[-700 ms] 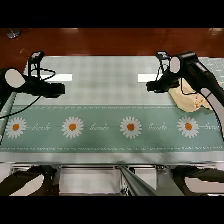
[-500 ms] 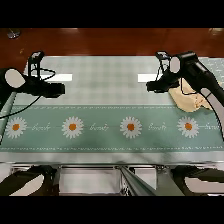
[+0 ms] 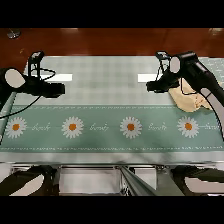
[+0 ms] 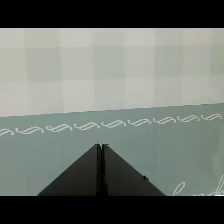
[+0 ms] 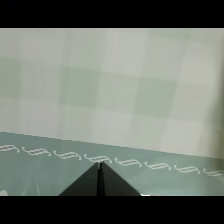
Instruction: Fold the shirts.
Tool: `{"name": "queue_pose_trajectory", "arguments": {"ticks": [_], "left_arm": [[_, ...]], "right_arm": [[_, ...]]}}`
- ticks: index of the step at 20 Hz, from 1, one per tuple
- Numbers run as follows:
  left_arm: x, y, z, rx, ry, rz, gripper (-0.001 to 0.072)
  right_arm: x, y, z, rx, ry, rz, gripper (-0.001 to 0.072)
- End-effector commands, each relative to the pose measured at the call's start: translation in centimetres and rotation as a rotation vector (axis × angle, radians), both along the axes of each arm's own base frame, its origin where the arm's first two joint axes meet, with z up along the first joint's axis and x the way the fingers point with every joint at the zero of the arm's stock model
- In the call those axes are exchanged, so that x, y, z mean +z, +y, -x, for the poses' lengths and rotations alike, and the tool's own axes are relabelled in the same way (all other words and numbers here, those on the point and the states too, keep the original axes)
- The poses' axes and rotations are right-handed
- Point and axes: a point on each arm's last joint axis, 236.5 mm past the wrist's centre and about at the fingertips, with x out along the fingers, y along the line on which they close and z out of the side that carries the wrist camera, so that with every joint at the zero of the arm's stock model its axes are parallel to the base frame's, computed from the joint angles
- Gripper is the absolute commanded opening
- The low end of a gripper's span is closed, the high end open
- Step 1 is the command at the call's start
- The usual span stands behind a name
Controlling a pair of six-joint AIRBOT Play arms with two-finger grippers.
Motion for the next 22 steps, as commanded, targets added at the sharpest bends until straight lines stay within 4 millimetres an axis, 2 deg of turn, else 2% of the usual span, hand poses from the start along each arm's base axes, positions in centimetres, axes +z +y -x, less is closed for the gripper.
{"name": "queue_pose_trajectory", "arguments": {"ticks": [1,5,6,8,9,10,11,13,14,15,16,17,19,20,22], "left_arm": [[0.0,0.0,0.0,0.001,0.001,0.0,0.0022],[0.0,0.0,0.0,0.001,0.001,0.0,0.0022],[0.1,-0.1,-0.5,0.005,-0.019,0.005,0.0022],[1.3,0.0,-3.2,0.031,-0.138,0.015,0.0023],[1.7,0.2,-4.6,0.043,-0.195,0.016,0.0059],[2.2,0.6,-6.0,0.052,-0.253,0.003,0.0302],[2.7,1.1,-7.3,0.057,-0.316,-0.02,0.0711],[3.8,2.1,-9.2,0.06,-0.411,-0.062,0.0701],[4.4,2.6,-9.9,0.072,-0.448,-0.065,0.07],[4.7,2.9,-10.3,0.083,-0.471,-0.064,0.07],[4.8,3.1,-10.5,0.089,-0.479,-0.065,0.07],[4.6,3.3,-10.6,0.093,-0.476,-0.066,0.07],[4.1,3.3,-10.7,0.092,-0.466,-0.067,0.07],[3.9,3.3,-10.7,0.092,-0.461,-0.067,0.07],[3.3,3.3,-10.8,0.091,-0.449,-0.068,0.07]], "right_arm": [[0.0,0.2,-0.1,-0.01,-0.003,-0.007,0.0024],[0.1,0.6,-0.5,-0.016,-0.022,-0.028,0.0024],[0.3,0.7,-1.2,-0.013,-0.052,-0.033,0.0024],[1.3,0.1,-4.1,0.006,-0.18,0.0,0.0052],[1.9,-0.8,-5.4,0.014,-0.241,0.043,0.0299],[2.7,-2.1,-6.8,0.01,-0.309,0.1,0.0628],[3.7,-3.8,-8.2,0.005,-0.377,0.174,0.0638],[6.6,-9.6,-10.7,-0.105,-0.517,0.324,0.0638],[7.4,-12.7,-11.2,-0.205,-0.558,0.338,0.0638],[7.4,-16.1,-11.2,-0.328,-0.572,0.312,0.0637],[6.7,-19.4,-10.7,-0.445,-0.557,0.289,0.0637],[5.1,-22.6,-9.6,-0.551,-0.508,0.265,0.0637],[1.2,-26.9,-6.6,-0.716,-0.365,0.202,0.0637],[-0.6,-27.7,-5.5,-0.759,-0.298,0.155,0.0637],[-3.8,-27.4,-4.4,-0.753,-0.186,0.047,0.0637]]}}
